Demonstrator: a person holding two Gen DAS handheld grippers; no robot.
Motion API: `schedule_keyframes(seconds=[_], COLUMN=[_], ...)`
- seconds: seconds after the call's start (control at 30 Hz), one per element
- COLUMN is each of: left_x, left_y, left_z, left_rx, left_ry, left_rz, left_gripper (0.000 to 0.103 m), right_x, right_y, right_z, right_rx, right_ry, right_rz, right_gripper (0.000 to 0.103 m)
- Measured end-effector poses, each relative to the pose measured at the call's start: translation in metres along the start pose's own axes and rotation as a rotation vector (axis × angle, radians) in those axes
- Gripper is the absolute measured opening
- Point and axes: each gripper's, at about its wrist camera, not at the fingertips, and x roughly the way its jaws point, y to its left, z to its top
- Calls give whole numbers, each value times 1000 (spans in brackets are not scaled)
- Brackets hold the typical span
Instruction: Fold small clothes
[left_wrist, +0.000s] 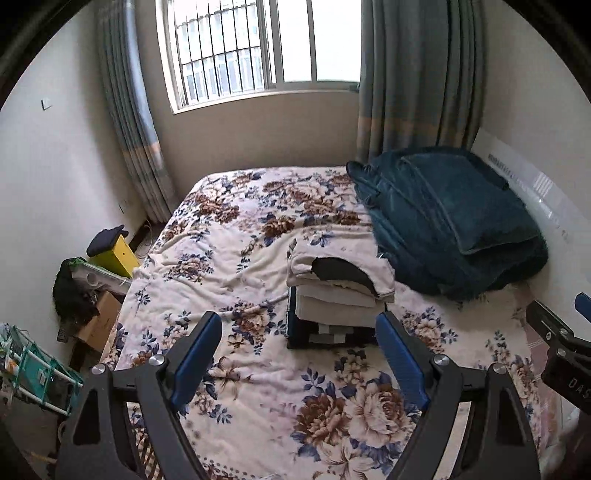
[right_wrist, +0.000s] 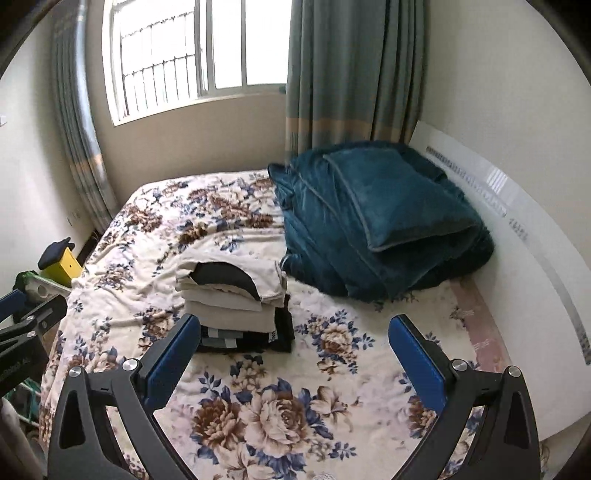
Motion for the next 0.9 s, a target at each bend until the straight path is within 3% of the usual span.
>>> schedule_keyframes(seconds=[0.2, 0.4, 0.87, 0.9], left_x=[-40, -61, -79, -81], left_y=[1, 6, 3, 2], left_z=[-8, -14, -19, -20], left_rx=[-21, -46, -48, -49], left_ry=[-39, -58, -81, -84], left_rz=[-7, -3, 1, 3], left_gripper=[85, 85, 85, 89], right_x=[-55, -82, -92, -91], right_y=[-7, -8, -4, -3], right_z=[0, -3, -5, -5], right_rx=[-6, -13, -38, -41], right_ry=[-42, -63, -83, -82], right_rz=[28, 51, 70, 69], right_gripper=[103, 103, 103, 103])
